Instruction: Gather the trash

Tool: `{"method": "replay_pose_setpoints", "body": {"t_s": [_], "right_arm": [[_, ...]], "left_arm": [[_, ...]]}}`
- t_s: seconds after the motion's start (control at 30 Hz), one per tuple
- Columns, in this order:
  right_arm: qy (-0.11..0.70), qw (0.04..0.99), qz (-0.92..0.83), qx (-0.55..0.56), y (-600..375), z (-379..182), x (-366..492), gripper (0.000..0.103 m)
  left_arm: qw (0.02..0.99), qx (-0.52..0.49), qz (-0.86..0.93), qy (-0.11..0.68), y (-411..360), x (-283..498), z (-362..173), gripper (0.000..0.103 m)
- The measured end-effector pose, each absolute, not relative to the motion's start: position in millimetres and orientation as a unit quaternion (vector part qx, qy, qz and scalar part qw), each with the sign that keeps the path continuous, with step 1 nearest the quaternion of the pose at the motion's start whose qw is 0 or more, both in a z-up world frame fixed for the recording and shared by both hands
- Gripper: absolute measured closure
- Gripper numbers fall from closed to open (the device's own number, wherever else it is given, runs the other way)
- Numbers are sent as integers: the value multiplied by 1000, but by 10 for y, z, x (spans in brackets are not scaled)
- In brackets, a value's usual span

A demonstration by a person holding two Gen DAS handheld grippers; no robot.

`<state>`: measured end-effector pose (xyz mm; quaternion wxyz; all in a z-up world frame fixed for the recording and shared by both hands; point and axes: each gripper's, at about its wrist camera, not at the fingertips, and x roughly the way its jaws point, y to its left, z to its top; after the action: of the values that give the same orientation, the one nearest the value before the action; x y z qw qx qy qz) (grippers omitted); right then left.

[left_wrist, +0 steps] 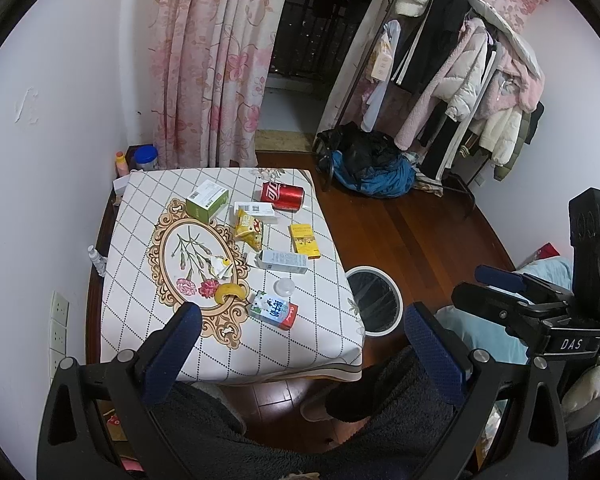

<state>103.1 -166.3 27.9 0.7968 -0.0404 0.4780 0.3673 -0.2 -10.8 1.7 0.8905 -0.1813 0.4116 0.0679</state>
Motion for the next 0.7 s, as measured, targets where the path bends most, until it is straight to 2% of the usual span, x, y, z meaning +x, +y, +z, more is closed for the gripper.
{"method": "replay_pose_setpoints", "body": {"t_s": [0.2,0.37,0.47,0.7], "right_arm": [[481,795,368,-37,-1622,245,1055,0],[493,794,354,-35,-1557,60,1228,0],[507,794,332,-50,-1430,-248,1441,0],[570,743,304,-174,-803,-1532,2233,0]], "left_arm": [[886,-181,80,419,-96,53,-63,0],[872,-176,137,436,96,233,-393,0],[850,-181,185,459,305,392,-776,0],[770,-209,290,528,773,743,-2009,0]]}}
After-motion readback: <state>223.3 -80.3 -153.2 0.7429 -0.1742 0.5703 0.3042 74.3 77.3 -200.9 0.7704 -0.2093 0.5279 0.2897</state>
